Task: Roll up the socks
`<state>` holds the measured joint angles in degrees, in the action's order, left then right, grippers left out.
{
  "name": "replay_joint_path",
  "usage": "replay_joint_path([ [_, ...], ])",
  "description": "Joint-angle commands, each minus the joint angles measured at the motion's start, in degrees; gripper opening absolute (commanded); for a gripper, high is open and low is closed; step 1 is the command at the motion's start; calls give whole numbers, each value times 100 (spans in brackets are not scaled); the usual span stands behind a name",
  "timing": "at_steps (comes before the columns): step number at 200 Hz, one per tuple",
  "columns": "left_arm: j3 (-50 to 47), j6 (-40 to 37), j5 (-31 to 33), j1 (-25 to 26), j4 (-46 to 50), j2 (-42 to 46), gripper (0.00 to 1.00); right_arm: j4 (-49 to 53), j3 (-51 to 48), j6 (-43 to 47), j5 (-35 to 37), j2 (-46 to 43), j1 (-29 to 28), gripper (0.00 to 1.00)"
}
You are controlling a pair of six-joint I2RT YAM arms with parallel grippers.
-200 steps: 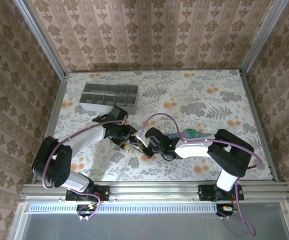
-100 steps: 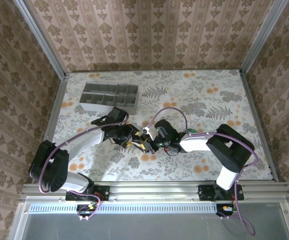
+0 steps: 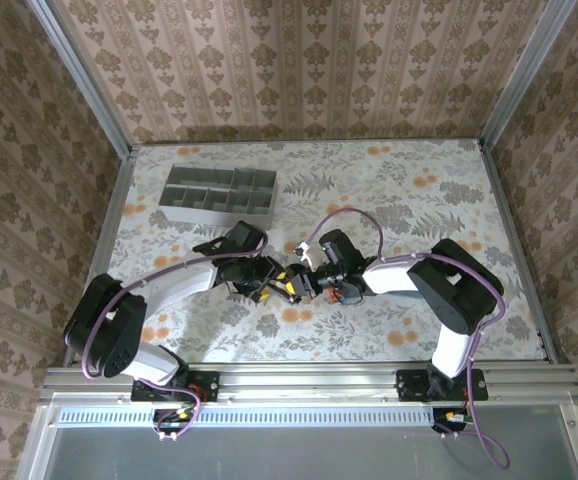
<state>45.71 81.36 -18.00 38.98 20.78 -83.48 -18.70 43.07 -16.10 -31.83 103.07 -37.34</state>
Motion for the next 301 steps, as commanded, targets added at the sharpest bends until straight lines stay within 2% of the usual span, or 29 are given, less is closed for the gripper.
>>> replay_joint_path([
  [1,-93,-87,125,39,-69,-89,55,1821,-519,-220,592,633,181,0],
  [72,-52,-140,290,188,-357,-485,56,1963,-361,-280,474,851,306,0],
  [118,-225,134,657,237,-364,130,61,1998,-303,-294,484,870,324,0],
  [189,-156,173,214,246,-861,-460,61,2038,-268,-298,450,886,324,0],
  [217,-187,135,109,258,-841,-891,49,2065,-255,-297,485,903,324,0],
  [230,-126,68,85,272,-638,-1090,41,2054,-247,-281,500,904,324,0],
  [245,-71,4,94,288,-283,-1232,20,2063,-199,-187,519,908,324,0],
  [254,-86,7,86,294,-125,-1258,0,2096,-141,-67,545,896,316,0],
  [263,-118,10,102,286,49,-1246,0,2109,-70,93,567,842,291,1],
  [286,-195,-45,352,156,804,-1044,0,2030,22,682,843,228,82,26],
  [301,-315,-79,613,-45,1203,-742,0,1776,-106,1244,1414,-567,-292,38],
])
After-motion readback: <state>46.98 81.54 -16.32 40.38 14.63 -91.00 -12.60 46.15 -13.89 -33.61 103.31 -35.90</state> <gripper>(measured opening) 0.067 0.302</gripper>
